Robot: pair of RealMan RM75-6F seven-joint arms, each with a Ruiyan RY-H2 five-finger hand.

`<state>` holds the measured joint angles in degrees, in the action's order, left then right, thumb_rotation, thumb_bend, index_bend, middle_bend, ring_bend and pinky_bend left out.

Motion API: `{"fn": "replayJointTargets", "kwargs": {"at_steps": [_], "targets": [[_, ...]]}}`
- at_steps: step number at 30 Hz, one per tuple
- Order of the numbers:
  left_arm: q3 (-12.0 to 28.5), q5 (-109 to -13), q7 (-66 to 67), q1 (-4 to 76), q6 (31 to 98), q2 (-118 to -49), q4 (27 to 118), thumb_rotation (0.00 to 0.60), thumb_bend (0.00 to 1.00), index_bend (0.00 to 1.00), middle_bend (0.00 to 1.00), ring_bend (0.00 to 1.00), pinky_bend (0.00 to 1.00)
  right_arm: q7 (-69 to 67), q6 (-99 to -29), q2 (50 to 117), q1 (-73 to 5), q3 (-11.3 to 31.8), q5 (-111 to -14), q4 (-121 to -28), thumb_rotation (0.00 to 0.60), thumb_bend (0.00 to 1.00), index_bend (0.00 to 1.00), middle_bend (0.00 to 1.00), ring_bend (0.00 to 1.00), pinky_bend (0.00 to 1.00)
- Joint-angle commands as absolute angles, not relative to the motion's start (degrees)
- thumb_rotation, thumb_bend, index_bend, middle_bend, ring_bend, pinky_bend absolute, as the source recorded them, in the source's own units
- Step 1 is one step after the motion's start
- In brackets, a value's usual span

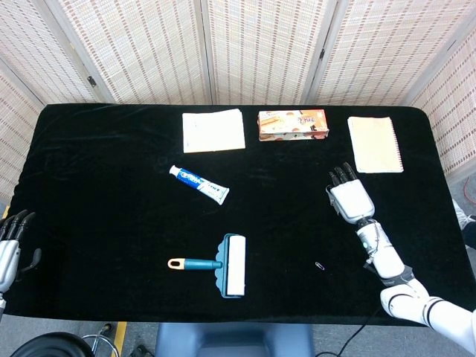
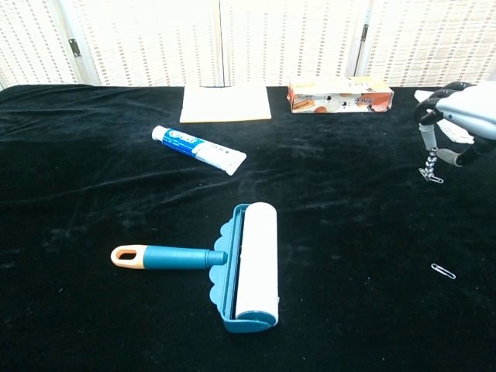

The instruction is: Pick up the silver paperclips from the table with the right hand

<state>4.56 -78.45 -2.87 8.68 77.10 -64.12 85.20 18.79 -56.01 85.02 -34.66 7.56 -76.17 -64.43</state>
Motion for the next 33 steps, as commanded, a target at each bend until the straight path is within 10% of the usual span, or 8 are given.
{"fn": "replayJointTargets", "kwargs": {"at_steps": [1, 8, 20, 33], "targets": [[4.56, -78.44, -2.85, 8.67, 77.14, -64.15, 85.18, 0.6, 0.56, 0.03, 0.06, 0.07, 0.0, 18.42, -55.58, 83.83, -34.47, 6.94, -76.45, -65.68, 0.6, 0.68, 0.36, 0.06, 0.02, 0.0], [4.54, -78.43, -2.59, 8.72, 77.13, -64.24, 85.24, 0.6, 0.56, 0.03, 0.06, 0.07, 0.0, 20.02, -54.74, 81.8, -34.21, 6.47, -75.32, -68.74, 0.6, 0.48, 0.0, 0.0, 0.0, 0.0], [4.42, -78.7, -2.73, 8.67, 77.28, -64.19, 85.31, 0.6, 0.56, 0.03, 0.06, 0.07, 0.0, 21.88, -61.62, 73.9, -29.41, 5.71, -74.58, -81.86, 0.6, 0.45, 0.0, 0.0, 0.0, 0.0], [3.08, -81.76, -2.02, 8.92, 77.78, -64.37, 86.06, 0.6, 0.56, 0.03, 0.06, 0.07, 0.0, 22.83, -85.18, 64.87, -11.98, -0.04, -78.97, -98.31, 0.6, 0.45, 0.0, 0.0, 0.0, 0.0]]}}
